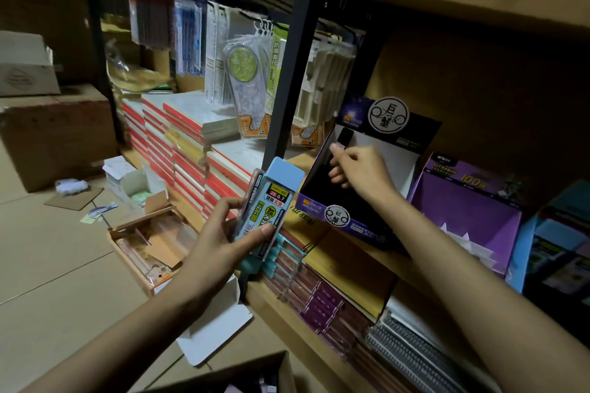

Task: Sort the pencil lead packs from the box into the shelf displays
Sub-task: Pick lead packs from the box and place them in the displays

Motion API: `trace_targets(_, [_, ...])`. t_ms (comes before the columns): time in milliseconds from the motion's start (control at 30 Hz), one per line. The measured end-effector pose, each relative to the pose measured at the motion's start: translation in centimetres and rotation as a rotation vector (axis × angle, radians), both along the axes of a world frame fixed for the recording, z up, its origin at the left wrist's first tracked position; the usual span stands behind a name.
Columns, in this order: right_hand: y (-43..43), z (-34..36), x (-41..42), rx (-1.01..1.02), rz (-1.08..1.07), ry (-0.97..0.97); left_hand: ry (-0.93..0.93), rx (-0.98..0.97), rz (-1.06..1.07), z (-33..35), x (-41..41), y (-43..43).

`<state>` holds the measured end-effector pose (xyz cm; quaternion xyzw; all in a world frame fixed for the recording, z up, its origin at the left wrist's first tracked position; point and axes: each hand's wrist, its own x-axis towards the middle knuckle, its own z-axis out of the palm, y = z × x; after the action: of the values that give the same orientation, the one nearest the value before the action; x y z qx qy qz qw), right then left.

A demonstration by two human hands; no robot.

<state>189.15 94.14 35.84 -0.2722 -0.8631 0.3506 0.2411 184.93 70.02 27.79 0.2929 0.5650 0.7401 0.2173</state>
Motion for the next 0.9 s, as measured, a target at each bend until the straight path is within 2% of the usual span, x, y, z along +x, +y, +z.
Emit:
trace_targets(67, [-3.9, 0.0, 3.0, -0.237, 0.169, 0.105, 0.005, -0.009, -0.012, 0.1, 0.4, 0.2])
trace_targets(167, [-8.1, -0.8, 6.9, -0.491, 0.350, 0.076, 0.014, -0.012, -0.052, 0.2, 1.4, 0.9])
trace_targets(300, [-9.6, -1.8, 9.9, -0.598, 0.273, 0.174, 0.026, -0.003, -0.095, 0.5, 3.4, 2.3])
trace_targets(533, [-5.6, 0.2, 15.6, -0.505, 0.077, 0.361, 0.091, 0.031, -0.238, 1.4, 7.2, 5.7])
trace_targets(633, [-2.8, 1.8, 19.3, -0.355, -0.020, 0.420, 0.028, 0.070, -0.271, 1.9, 8.6, 7.6])
trace_targets(800, [1.4, 4.4, 26.0, -0.134, -0.224, 0.531, 0.036, 0.072, -0.297, 1.9, 10.0, 9.4])
trace_targets(900, [3.4, 5.3, 28.7, 0.021, -0.353, 0.524, 0.024, 0.086, -0.288, 1.7, 10.0, 9.5])
